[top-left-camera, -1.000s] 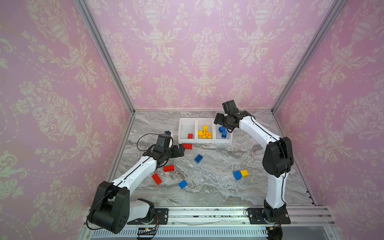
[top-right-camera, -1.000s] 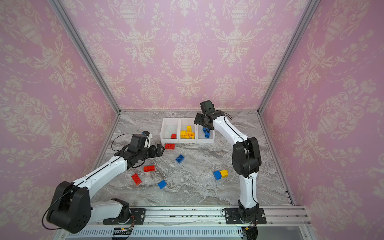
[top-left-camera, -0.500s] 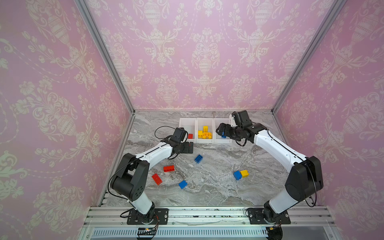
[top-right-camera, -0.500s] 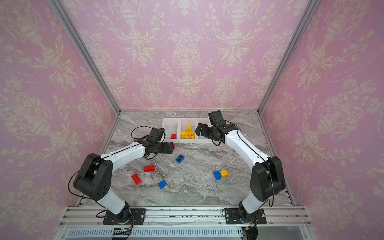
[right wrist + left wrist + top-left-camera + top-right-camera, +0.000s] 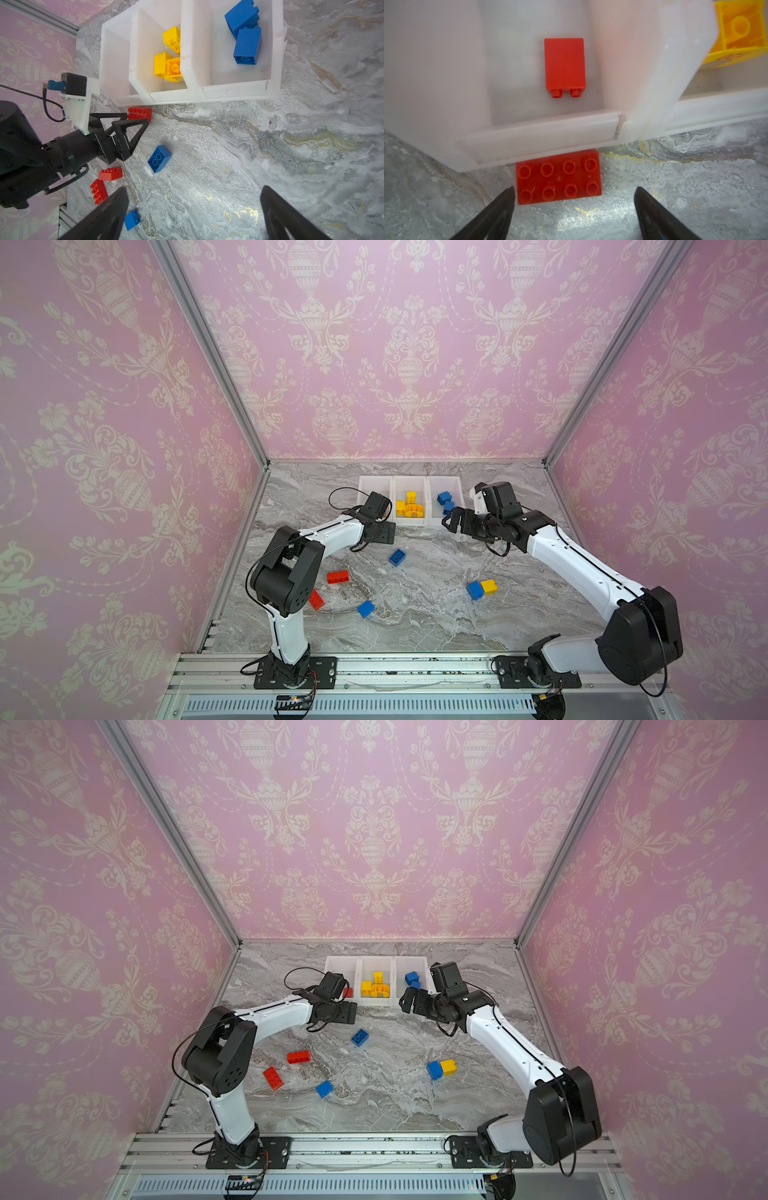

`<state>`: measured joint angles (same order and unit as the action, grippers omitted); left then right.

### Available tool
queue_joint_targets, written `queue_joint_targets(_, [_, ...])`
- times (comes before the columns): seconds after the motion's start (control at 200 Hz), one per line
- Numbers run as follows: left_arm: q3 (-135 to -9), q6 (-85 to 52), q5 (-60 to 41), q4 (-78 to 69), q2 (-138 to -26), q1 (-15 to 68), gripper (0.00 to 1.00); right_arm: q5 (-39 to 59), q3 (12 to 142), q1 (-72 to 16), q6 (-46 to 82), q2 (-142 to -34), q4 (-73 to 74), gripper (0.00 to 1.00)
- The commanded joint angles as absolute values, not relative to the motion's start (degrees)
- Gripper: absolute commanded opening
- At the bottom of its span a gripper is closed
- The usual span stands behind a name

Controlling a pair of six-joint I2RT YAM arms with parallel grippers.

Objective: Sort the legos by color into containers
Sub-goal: 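Lower the left gripper onto the large red brick while the right gripper withdraws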

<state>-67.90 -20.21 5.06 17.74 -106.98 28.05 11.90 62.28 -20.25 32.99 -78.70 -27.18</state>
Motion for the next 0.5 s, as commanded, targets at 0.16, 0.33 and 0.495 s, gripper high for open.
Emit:
queue_joint_targets(0.16, [-70.18,-20.99,9.51,18.75,-110.02,28.47,0.91,12.39,61.82,-19.47,31.20,-76.90,-27.04,1.00])
queue_joint_targets(0.33, [-71.09,-21.96,9.42,18.13,-111.85,28.48,0.88,12.47,61.83,-19.18,31.12,-76.83,-27.05,1.00])
queue_joint_targets(0.495, [-71.10,-22.81,9.67,17.33,-112.61,28.43,0.81,12.30,61.76,-18.99,31.11,-76.64,-27.18,1.00])
